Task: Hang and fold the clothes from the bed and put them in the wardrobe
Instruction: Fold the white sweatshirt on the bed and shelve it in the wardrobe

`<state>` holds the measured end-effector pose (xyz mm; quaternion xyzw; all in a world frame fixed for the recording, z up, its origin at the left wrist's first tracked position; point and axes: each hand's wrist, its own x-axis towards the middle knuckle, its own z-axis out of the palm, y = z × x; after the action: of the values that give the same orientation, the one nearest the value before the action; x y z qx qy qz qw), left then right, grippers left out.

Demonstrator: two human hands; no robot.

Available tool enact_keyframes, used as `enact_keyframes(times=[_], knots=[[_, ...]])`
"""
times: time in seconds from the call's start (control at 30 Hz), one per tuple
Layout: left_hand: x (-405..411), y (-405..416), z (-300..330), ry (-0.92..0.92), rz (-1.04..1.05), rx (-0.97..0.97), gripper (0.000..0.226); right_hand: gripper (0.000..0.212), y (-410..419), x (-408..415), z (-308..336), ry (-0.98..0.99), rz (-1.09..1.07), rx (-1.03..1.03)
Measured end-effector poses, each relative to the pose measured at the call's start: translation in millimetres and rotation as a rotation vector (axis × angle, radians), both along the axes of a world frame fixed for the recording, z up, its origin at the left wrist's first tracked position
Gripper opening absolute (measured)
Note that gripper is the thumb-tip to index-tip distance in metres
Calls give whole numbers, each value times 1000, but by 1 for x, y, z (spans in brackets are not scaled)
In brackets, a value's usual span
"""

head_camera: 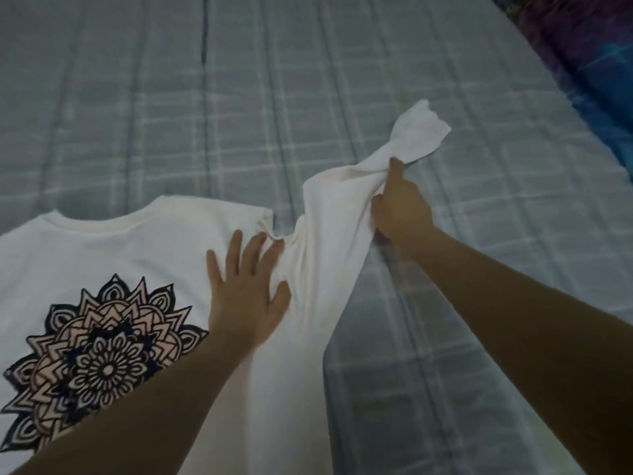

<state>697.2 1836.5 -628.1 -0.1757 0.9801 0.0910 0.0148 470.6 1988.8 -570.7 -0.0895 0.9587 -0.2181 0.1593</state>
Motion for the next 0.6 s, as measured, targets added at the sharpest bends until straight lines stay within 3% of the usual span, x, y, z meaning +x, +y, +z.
enact_keyframes(times=[0.07,0.13,0.27,0.43,0.6], knots=[[-2,-1,0,-6,5,9,65,71,-5,-27,-3,67,34,-15],[-2,-2,-2,-23,-3,15,65,79,-9,-52,-4,133,165,120],[-2,-5,-4,-16,-13,20,63,37,-1,-84,-4,235,219,357],[-1,-6,-3,-7,-26,24,65,36,60,-102,15,514,260,539],[0,-5,0,37,1,74,71,48,153,-109,47,415,465,668]])
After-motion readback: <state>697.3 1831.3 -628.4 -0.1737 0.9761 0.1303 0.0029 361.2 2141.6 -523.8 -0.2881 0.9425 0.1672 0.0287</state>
